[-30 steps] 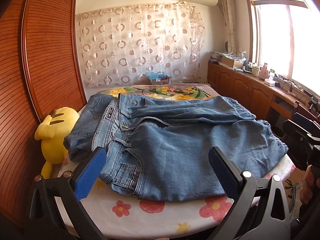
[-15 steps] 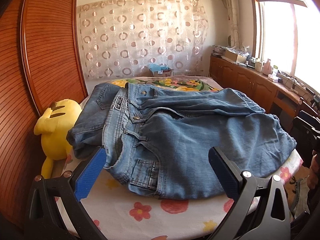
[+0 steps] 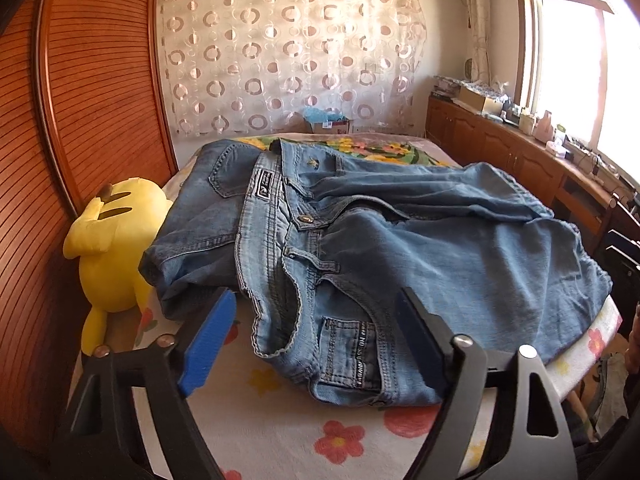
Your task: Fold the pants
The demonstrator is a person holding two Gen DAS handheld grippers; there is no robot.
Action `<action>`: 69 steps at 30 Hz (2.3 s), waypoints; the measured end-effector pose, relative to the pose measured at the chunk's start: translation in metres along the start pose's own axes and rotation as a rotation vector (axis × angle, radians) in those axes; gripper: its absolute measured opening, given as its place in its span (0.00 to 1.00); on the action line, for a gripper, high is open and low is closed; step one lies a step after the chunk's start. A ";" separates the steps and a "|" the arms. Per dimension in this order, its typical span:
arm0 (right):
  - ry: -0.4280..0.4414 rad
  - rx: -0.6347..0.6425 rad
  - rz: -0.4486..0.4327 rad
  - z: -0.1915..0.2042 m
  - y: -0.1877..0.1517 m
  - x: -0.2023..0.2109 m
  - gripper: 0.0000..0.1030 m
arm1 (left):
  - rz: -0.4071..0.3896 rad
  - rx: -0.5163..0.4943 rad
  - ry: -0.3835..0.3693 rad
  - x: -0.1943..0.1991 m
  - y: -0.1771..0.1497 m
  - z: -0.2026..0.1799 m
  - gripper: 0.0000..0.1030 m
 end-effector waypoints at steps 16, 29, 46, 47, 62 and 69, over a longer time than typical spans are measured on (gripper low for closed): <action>-0.009 -0.016 0.028 -0.013 -0.002 0.000 0.89 | 0.138 0.003 -0.030 -0.048 -0.023 0.017 0.30; -0.019 -0.038 0.043 -0.014 0.000 -0.004 0.89 | 0.021 0.072 -0.002 0.000 -0.013 0.038 0.05; -0.090 -0.069 0.088 -0.039 -0.017 0.018 0.89 | 0.045 0.037 0.028 0.002 -0.024 0.038 0.19; -0.098 -0.072 0.090 -0.041 -0.018 0.020 0.89 | 0.048 0.025 0.027 0.001 -0.024 0.035 0.19; -0.210 -0.116 0.128 -0.076 -0.026 0.046 0.89 | 0.051 0.021 -0.001 -0.005 -0.029 0.015 0.83; -0.253 -0.113 0.174 -0.083 -0.032 0.057 0.89 | 0.070 0.028 0.022 -0.014 -0.035 0.019 0.83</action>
Point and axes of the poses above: each gripper's, at about its wrist camera, not at the fingertips, and x roughly against the way its jaws point, z to its left, y to its top, the point moved 10 cm from there along -x, roughly the way its jaws point, and after that the axes turned 2 degrees about -y, right-handed, at the moved point
